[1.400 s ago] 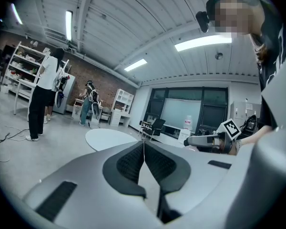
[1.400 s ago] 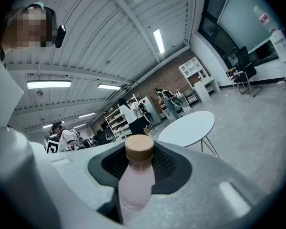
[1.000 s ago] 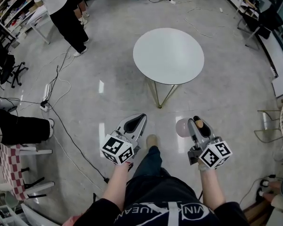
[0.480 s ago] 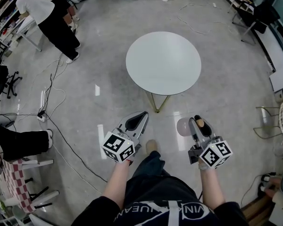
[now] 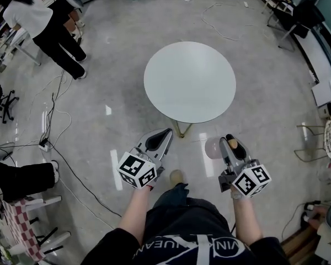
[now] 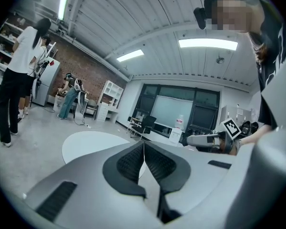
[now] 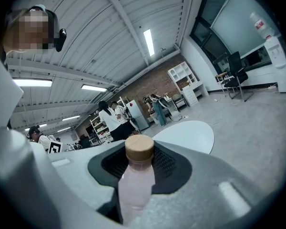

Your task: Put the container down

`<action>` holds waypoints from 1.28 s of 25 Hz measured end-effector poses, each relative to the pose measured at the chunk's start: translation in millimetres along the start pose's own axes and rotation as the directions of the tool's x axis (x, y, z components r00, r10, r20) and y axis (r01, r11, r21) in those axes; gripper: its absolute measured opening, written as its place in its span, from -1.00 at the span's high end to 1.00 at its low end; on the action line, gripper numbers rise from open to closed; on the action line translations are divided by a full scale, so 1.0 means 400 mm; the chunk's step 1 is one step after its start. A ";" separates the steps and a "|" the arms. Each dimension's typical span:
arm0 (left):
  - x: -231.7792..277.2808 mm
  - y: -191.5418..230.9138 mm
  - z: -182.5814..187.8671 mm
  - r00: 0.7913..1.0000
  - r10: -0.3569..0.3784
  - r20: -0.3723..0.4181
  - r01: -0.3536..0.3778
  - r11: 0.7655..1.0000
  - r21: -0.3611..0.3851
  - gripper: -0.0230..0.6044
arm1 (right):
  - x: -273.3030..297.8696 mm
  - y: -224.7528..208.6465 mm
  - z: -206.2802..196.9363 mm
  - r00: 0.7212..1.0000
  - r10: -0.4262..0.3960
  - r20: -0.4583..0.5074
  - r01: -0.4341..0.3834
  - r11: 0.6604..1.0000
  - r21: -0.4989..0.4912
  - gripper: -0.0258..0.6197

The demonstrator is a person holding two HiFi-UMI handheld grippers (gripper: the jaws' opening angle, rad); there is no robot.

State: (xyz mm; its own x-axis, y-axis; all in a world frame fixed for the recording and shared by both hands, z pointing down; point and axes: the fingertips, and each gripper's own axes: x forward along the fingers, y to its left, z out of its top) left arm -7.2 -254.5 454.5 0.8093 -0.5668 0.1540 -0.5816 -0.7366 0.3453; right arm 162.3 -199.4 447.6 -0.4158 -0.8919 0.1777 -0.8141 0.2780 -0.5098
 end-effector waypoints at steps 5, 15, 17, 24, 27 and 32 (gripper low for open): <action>0.027 0.032 0.001 1.000 -0.003 0.006 0.003 1.000 -0.012 0.88 | 0.041 -0.014 0.018 1.000 0.004 0.012 -0.004 1.000 0.024 0.54; 0.014 0.091 -0.037 0.998 0.057 0.004 -0.057 0.996 -0.074 0.88 | 0.120 -0.040 0.021 0.999 0.032 -0.023 -0.031 0.999 0.041 0.54; 0.022 0.103 -0.033 0.997 0.071 0.006 -0.070 0.995 -0.074 0.88 | 0.144 -0.048 0.029 0.998 0.047 -0.030 -0.046 0.998 0.038 0.54; 0.036 0.176 0.011 0.991 0.131 0.022 -0.129 0.989 -0.070 0.88 | 0.255 -0.048 0.048 0.992 0.109 -0.063 -0.107 0.994 0.031 0.54; 0.061 0.204 0.025 0.988 0.154 0.028 -0.152 0.986 -0.075 0.88 | 0.297 -0.059 0.056 0.987 0.129 -0.094 -0.130 0.992 0.002 0.54; 0.120 0.226 0.039 0.985 0.168 0.028 -0.166 0.983 -0.085 0.88 | 0.344 -0.099 0.076 0.981 0.145 -0.126 -0.148 0.989 -0.015 0.54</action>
State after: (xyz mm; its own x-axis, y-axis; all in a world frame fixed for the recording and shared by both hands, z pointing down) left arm -22.3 -354.0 478.6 0.6971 -0.6930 0.1838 -0.6984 -0.5984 0.3926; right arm 149.6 -344.1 466.5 -0.5769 -0.7903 0.2064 -0.7496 0.4119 -0.5181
